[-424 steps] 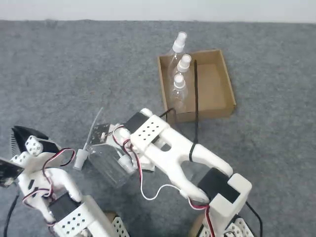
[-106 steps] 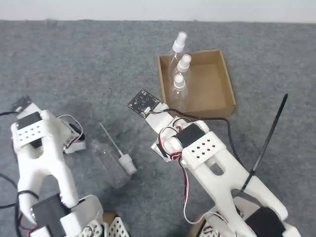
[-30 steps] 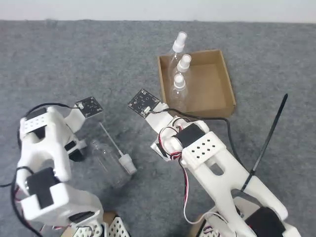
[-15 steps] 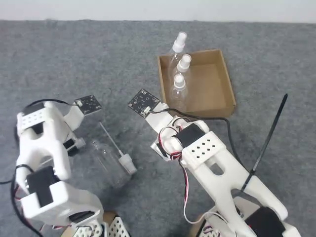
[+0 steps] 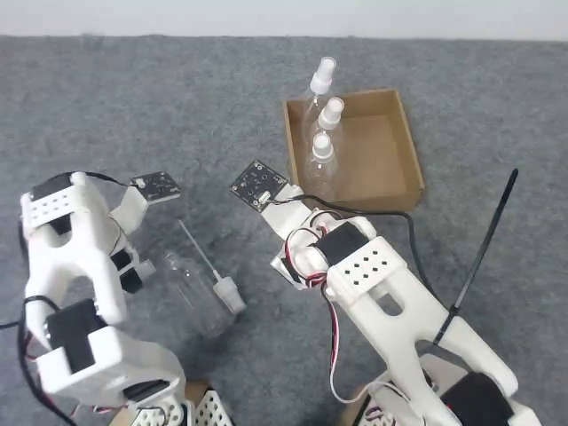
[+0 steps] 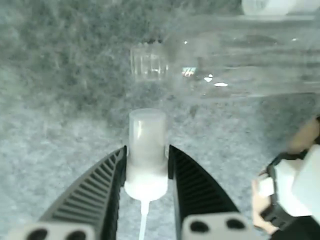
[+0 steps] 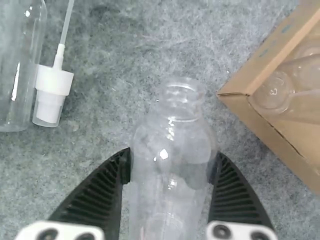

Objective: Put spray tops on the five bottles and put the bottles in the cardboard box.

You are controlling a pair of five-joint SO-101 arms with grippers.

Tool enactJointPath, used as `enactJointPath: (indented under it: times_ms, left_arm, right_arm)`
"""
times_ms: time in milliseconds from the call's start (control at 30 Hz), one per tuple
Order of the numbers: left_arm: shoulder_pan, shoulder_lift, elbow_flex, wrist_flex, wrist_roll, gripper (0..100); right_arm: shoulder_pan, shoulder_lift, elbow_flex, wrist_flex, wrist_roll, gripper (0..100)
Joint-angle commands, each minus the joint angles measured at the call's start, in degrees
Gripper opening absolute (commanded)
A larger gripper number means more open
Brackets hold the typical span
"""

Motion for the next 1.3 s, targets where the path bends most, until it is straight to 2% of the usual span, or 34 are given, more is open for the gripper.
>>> enactJointPath:
  times_ms: [0, 233, 367, 900, 1267]
  left_arm:
    - [-0.09, -0.7, -2.86, 0.88, 10.64, 2]
    - [-0.44, -0.79, -2.86, 0.88, 22.51, 1]
    - [-2.9, -0.79, -2.95, 0.79, 28.75, 1]
    - [-6.42, -0.88, -2.77, 1.67, 29.71, 1]
    - [-6.86, -0.88, -11.21, 5.01, 45.54, 1]
  right_arm:
    - [1.1, -2.95, -0.79, -0.92, 0.88, 12.5]
    - [1.1, -2.95, -0.79, -0.92, 0.88, 12.5]
    - [1.1, -2.95, -0.79, -0.92, 0.88, 12.5]
    - [1.01, -2.95, -0.79, -0.92, 0.88, 12.5]
    - [0.75, -2.95, -0.79, -0.84, 0.88, 12.5]
